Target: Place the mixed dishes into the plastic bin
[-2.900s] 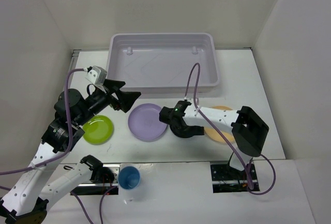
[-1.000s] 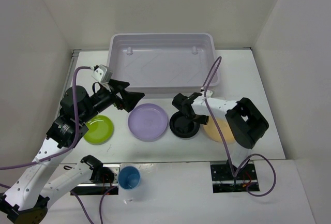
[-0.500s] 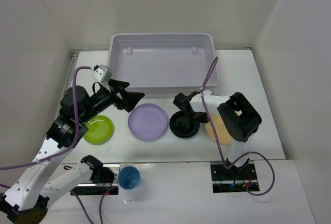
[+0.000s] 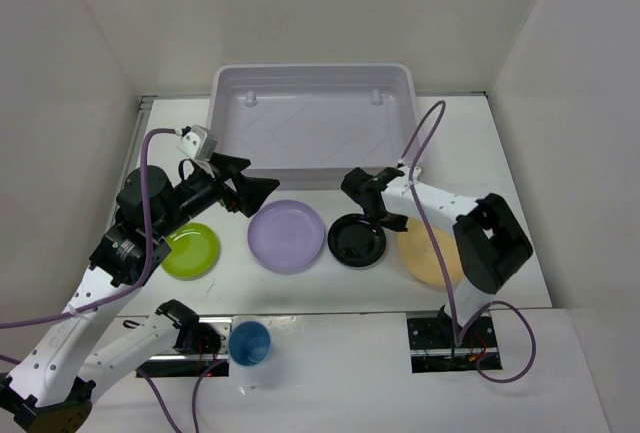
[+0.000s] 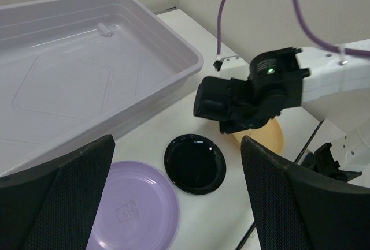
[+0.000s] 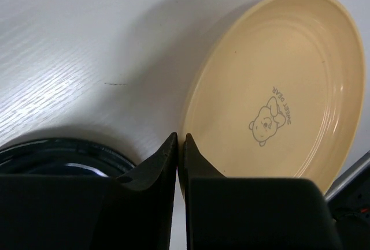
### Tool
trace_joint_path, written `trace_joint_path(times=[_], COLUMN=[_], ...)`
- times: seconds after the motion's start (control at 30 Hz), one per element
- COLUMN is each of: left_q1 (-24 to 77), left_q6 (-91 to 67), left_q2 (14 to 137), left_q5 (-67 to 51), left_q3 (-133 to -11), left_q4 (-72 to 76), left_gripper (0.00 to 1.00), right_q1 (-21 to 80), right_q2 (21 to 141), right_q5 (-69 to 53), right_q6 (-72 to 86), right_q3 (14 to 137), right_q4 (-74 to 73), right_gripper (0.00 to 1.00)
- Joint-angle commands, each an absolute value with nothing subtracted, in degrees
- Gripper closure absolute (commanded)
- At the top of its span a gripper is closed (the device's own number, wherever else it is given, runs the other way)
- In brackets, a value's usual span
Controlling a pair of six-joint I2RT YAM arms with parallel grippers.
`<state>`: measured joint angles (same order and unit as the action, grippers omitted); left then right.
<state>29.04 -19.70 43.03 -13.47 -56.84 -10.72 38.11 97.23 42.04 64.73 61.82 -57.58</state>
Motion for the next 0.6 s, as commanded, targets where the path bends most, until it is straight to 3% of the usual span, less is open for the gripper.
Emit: trace_joint_path(times=[0.0,0.3,0.57], left_q1=[29.27,29.27,29.27], left_q6=[-19.42,-19.95,-19.95], left_q2=[42.98,42.98,42.98], left_q5=[-14.24,-14.24,-13.71], left_q3=[-57.92,-57.39,-57.39], left_q4=[-8.88,-8.88,-8.88], left_gripper=[0.04,0.04,0.04], right_q1=[38.41,42.97,44.65], right_q2=[91.59,89.91,94.65], right_q5=[43.07,45.53,50.44], right_q6=[66.62,68.47,58.98], right_q3=[65.47,73.81,94.38], right_q4=[-64.06,-74.43,-74.44], right_gripper=[0.99,0.99,1.0])
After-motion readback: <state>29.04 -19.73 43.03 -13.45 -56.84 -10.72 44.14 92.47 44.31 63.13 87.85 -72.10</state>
